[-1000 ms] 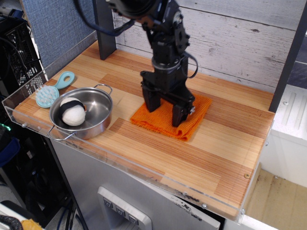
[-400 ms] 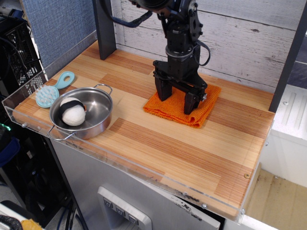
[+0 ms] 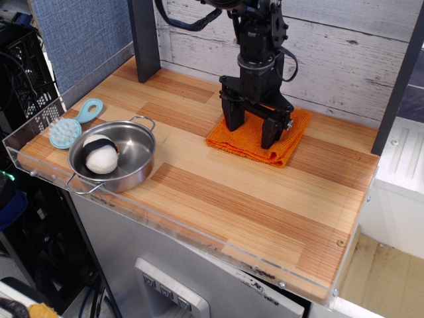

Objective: Slide the orange cloth straight back towards the wall.

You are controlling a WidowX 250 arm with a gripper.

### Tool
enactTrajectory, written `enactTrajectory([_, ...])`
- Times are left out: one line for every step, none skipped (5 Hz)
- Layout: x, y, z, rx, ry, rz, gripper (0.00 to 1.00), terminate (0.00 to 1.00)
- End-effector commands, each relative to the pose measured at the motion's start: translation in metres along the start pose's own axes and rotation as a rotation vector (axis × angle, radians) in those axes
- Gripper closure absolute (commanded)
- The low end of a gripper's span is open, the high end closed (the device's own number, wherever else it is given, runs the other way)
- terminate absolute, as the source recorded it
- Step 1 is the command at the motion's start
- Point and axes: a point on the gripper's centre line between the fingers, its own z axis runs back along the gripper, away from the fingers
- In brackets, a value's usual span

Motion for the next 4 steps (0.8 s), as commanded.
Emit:
enactTrajectory([0.010,-0.005,-0.002,-0.011,0.005,-0.017,0.00,0.00])
enactTrajectory([0.012,-0.007,-0.001,-0.011,0.008,-0.021,0.00,0.00])
enactTrajectory([0.012,-0.013,0.013,-0.010,-0.009,-0.033,0.00,0.00])
enactTrajectory([0.019,-0.013,0.043,0.001,-0.064,-0.039,0.00,0.00])
